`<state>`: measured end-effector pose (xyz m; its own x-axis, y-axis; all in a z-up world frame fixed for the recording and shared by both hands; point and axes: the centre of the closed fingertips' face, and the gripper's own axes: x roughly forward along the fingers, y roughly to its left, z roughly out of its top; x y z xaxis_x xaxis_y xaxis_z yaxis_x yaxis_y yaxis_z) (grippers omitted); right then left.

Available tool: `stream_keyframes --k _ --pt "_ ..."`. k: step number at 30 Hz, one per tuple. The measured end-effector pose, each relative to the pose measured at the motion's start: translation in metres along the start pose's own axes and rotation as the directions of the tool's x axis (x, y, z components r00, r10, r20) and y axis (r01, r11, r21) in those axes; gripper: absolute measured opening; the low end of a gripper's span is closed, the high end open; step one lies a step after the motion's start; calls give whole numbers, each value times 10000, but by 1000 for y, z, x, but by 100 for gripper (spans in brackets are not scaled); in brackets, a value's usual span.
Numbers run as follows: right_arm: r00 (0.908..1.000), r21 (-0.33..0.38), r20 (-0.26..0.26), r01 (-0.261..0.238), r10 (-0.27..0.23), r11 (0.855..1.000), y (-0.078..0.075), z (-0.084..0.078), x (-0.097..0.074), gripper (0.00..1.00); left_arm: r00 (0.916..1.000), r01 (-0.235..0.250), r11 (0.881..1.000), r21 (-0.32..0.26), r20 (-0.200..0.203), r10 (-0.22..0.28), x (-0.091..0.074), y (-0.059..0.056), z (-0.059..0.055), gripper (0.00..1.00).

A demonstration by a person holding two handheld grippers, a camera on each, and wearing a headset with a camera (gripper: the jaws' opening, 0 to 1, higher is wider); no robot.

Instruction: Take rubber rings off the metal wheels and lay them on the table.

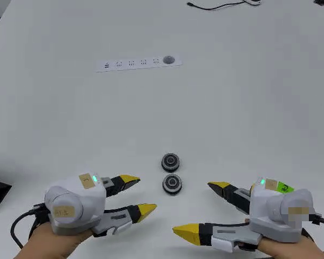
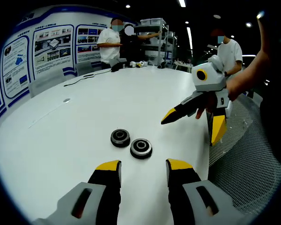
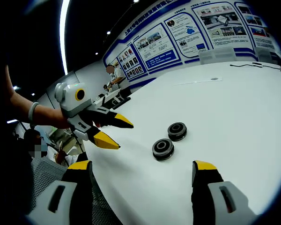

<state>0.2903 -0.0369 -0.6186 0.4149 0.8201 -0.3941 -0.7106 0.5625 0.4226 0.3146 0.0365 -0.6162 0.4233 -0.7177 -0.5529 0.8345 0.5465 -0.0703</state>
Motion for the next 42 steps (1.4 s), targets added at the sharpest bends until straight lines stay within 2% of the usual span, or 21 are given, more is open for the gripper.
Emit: stream_keyframes --k 4,9,17,23,35,42 --pt "10000 76 19 -70 70 9999 2 0 2 88 9999 41 9996 295 -144 -37 6 0 4 34" --pt "9999 190 54 -123 122 9997 2 0 4 88 9997 71 9988 486 -221 -60 13 1 7 35" --pt "9998 329 50 -208 207 9992 2 0 7 87 9983 253 9962 828 -545 -208 23 -1 8 31" --pt "9997 403 117 -230 226 9989 1 3 10 86 9976 349 9945 985 -638 -287 31 -1 13 28" --pt "9994 476 156 -312 305 9984 0 5 15 85 9933 506 9894 1359 -1099 -357 47 2 14 20" --pt "9992 525 227 -350 339 9980 -1 7 18 85 9889 634 9828 1732 -1433 -386 55 -1 14 17"
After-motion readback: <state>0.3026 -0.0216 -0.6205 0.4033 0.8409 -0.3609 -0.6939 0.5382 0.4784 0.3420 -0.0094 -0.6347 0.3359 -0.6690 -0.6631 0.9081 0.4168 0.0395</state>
